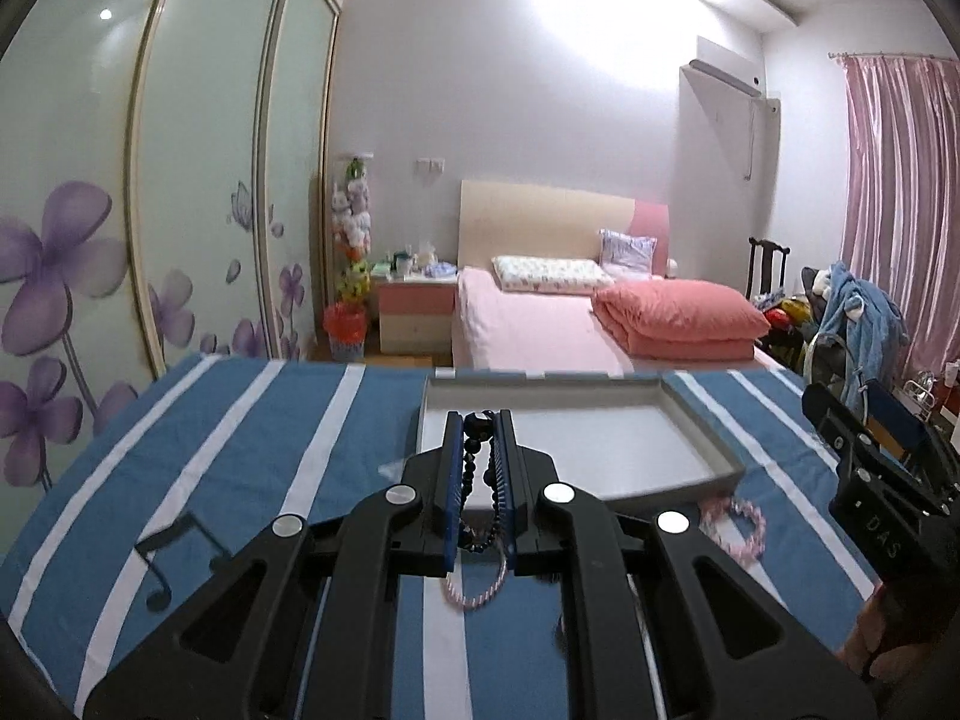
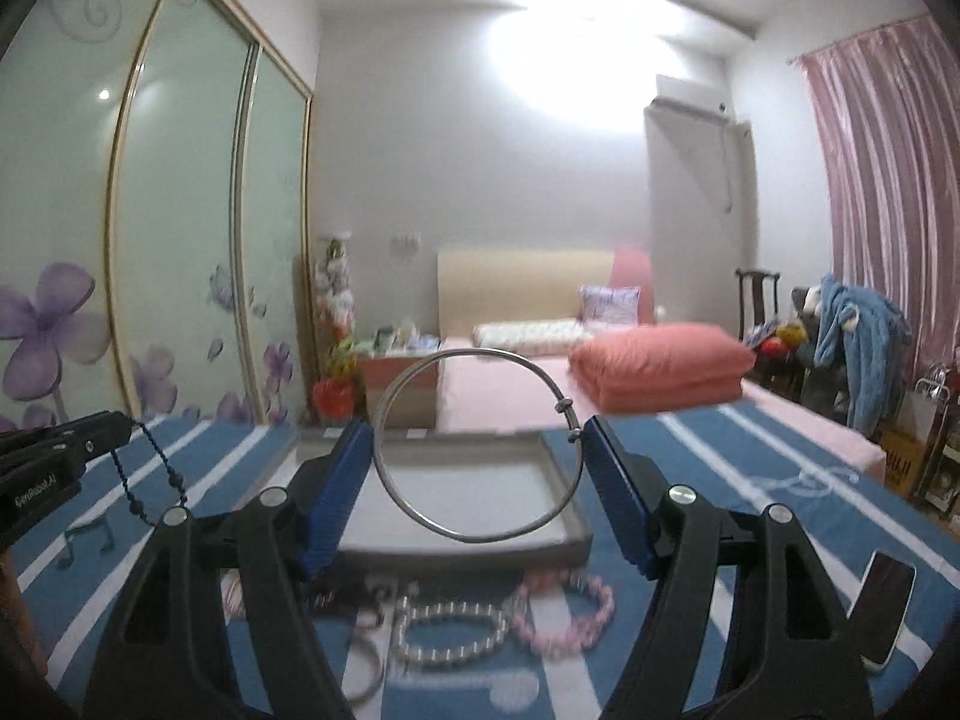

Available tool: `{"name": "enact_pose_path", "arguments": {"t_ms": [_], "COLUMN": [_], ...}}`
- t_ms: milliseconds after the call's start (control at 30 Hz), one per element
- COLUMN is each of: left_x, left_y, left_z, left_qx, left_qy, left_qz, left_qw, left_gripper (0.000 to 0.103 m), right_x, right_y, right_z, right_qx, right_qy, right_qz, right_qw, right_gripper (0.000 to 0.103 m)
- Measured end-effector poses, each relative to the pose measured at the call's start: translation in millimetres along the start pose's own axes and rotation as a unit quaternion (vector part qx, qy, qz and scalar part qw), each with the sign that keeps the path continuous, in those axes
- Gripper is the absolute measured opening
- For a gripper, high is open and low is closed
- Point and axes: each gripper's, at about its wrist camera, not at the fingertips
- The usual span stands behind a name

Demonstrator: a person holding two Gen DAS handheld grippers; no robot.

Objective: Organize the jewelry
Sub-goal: 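Lift and carry the black bracelet and silver bangle over the grey tray with both tools, then open both tools to drop the black bracelet and silver bangle into the tray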

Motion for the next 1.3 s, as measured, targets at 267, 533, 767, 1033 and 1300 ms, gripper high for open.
{"name": "enact_pose_path", "arguments": {"t_ms": [267,533,767,1033,1300], "left_x": [30.9,65.7,97.5,137.4,172.4], "left_y": [18.3,31.6,34.8,31.9,26.3], "left_z": [5.9,14.9,15.3,12.3,15.3], "left_qx": [0.002,0.006,0.006,0.005,0.008], "left_qy": [0.009,0.007,0.001,-0.018,-0.031], "left_qz": [0.011,-0.002,-0.02,-0.058,-0.103], "left_qw": [0.9999,1.0,0.9998,0.9981,0.9941], "left_gripper": [0.011,0.011,0.011,0.011,0.011], "right_x": [32.8,79.8,126.8,177.2,224.7], "right_y": [18.6,25.5,24.2,10.0,-5.3], "right_z": [1.4,-4.1,-2.1,-12.1,-19.0], "right_qx": [0.006,0.005,0.014,-0.006,-0.006], "right_qy": [-0.021,-0.025,-0.028,-0.017,0.021], "right_qz": [0.031,0.011,-0.029,-0.089,-0.182], "right_qw": [0.999,1.0,0.999,0.996,0.983], "right_gripper": [0.07,0.07,0.07,0.07,0.071]}}
Point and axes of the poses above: each gripper's, at about its wrist camera, not at the fingertips, and x roughly the way its jaws point, z to its right, y to its top, and after that the axes turned 9 degrees about -z, right-handed
